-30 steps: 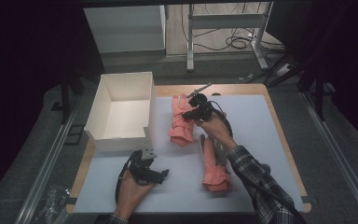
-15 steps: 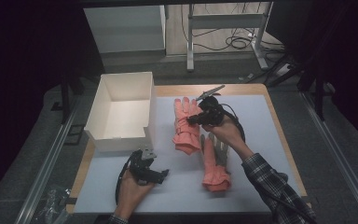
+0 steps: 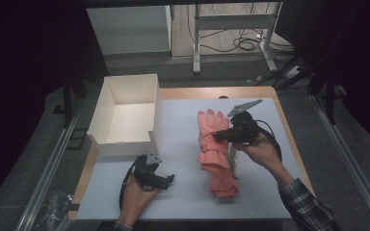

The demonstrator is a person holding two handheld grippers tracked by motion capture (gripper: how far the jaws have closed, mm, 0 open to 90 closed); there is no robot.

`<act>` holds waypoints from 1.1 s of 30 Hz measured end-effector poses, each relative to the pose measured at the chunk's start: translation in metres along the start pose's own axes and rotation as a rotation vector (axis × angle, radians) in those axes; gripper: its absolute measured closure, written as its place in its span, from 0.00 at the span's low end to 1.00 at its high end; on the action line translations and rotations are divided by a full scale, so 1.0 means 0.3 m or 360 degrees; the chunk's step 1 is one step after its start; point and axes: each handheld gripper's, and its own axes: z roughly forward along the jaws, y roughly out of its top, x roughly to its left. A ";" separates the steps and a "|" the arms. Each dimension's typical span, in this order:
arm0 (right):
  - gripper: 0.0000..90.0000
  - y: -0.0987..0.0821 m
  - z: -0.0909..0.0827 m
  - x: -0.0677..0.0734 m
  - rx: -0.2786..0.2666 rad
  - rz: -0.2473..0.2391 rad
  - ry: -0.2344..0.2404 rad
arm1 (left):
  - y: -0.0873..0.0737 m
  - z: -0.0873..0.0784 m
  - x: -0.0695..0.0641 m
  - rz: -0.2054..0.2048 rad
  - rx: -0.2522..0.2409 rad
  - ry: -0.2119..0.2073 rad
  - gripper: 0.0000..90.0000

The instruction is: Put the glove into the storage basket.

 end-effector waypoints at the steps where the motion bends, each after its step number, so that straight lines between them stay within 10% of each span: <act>1: 0.94 -0.017 -0.015 0.003 -0.0006 0.0001 -0.0002 | 0.000 0.000 0.000 -0.0001 0.0000 -0.0001 0.00; 9: 0.94 -0.141 -0.081 0.015 0.0017 0.0021 -0.0047 | 0.000 0.000 0.000 -0.0002 0.0001 -0.0001 0.00; 22: 0.89 -0.227 0.063 0.027 0.0086 0.0023 -0.0116 | 0.000 -0.001 0.001 0.0003 0.0004 -0.0001 0.00; 33: 0.59 -0.226 0.034 0.033 0.0039 0.0004 -0.0187 | 0.000 0.000 0.000 -0.0001 0.0000 0.0000 0.00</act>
